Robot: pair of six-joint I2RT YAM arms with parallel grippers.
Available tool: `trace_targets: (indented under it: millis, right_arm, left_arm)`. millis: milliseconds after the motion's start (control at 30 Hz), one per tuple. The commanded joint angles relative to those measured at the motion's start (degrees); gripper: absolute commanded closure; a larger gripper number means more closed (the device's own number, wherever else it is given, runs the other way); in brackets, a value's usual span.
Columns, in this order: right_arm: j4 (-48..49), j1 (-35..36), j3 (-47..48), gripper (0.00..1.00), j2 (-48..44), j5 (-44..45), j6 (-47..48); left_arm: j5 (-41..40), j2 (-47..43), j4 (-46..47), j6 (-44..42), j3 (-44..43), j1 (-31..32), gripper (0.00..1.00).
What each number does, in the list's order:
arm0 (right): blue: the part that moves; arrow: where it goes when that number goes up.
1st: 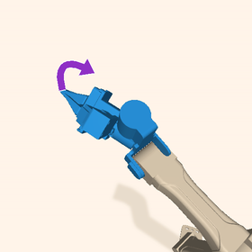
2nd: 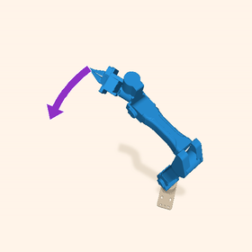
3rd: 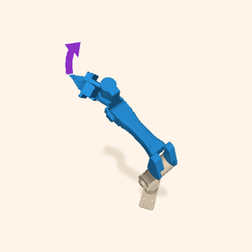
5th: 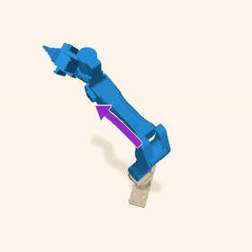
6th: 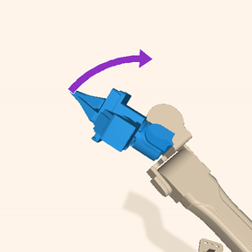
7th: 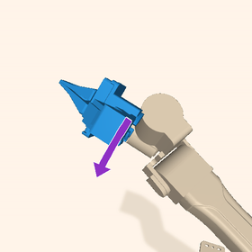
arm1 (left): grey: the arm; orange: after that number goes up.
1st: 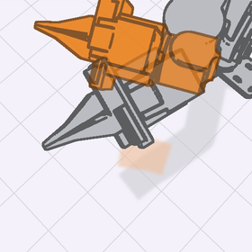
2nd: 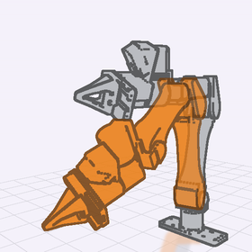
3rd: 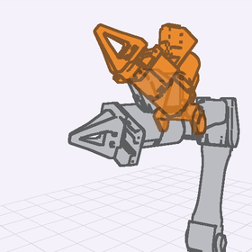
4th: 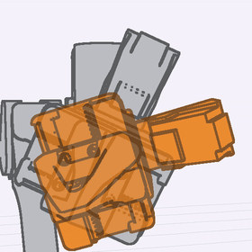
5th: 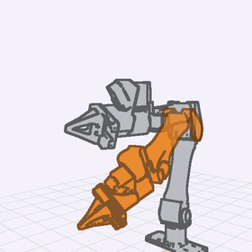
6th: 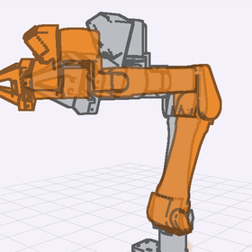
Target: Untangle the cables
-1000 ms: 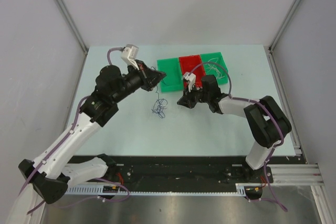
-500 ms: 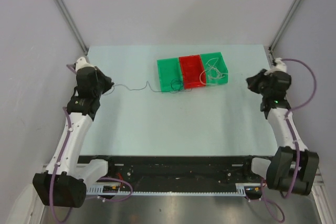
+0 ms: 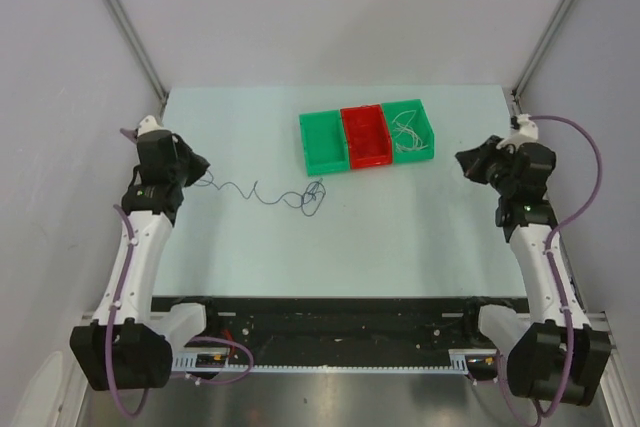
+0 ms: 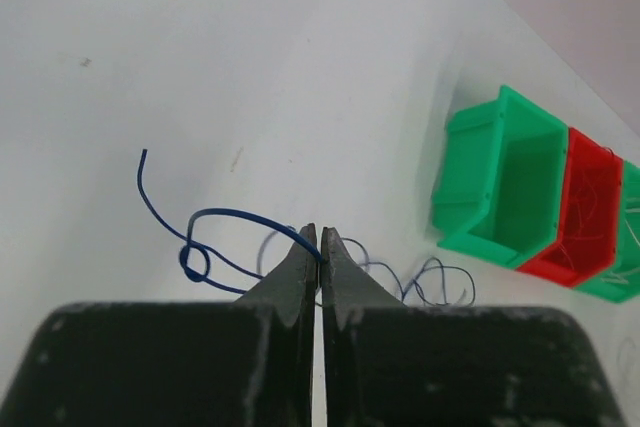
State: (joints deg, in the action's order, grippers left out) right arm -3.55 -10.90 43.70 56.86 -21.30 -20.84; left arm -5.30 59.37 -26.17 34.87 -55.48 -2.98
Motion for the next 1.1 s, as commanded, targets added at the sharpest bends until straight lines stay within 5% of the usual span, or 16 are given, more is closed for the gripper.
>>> trace_targets:
  millis: [0, 167, 467, 500, 533, 600, 700, 733, 833, 1067]
  right_arm:
    - [4.59, 9.2, 1.47, 1.0, -2.1, -5.68, 3.79]
    - [3.73, 20.71, 3.4, 1.0, -2.19, -3.14, 5.37]
    - [-10.48, 24.87, 3.41, 0.98, 1.67, 13.36, 4.5]
    - [-11.9, 24.96, 3.41, 0.92, 1.76, 16.09, 4.41]
    - [-13.31, 25.05, 3.41, 0.69, 1.94, 18.72, 5.62]
    - [-12.8, 26.09, 3.41, 0.37, 1.33, 17.7, 8.0]
    - [-7.89, 31.0, 3.41, 0.1, -1.31, 13.04, 13.97]
    - [-4.83, 36.16, 3.41, 0.01, -1.75, 12.95, 17.99]
    - [-0.07, 47.06, 3.41, 0.0, -0.18, 11.46, 31.4]
    - [9.26, 53.08, 7.96, 0.0, 16.77, -1.36, 46.4]
  left_arm:
    - [11.43, 0.65, 1.21, -4.01, -1.38, 2.44, 0.99]
    - [13.38, 3.02, 3.23, -7.01, -1.03, 13.78, 0.99]
    - [11.46, 12.94, 7.01, -6.57, 1.61, 28.29, 1.0]
    - [11.45, 13.39, 6.93, -5.88, 1.87, 28.73, 1.0]
    - [11.37, 13.75, 6.93, -5.61, 2.04, 28.65, 1.0]
    - [10.05, 13.75, 6.93, -5.17, 3.01, 28.65, 1.0]
    - [8.56, 13.14, 6.84, -4.47, 4.06, 28.74, 0.73]
    - [8.38, 13.05, 6.92, -4.38, 4.24, 28.74, 0.42]
    - [8.38, 12.43, 6.75, -3.85, 4.68, 28.65, 0.0]
    - [0.74, 9.18, 1.49, -0.52, 6.08, 27.69, 0.0]
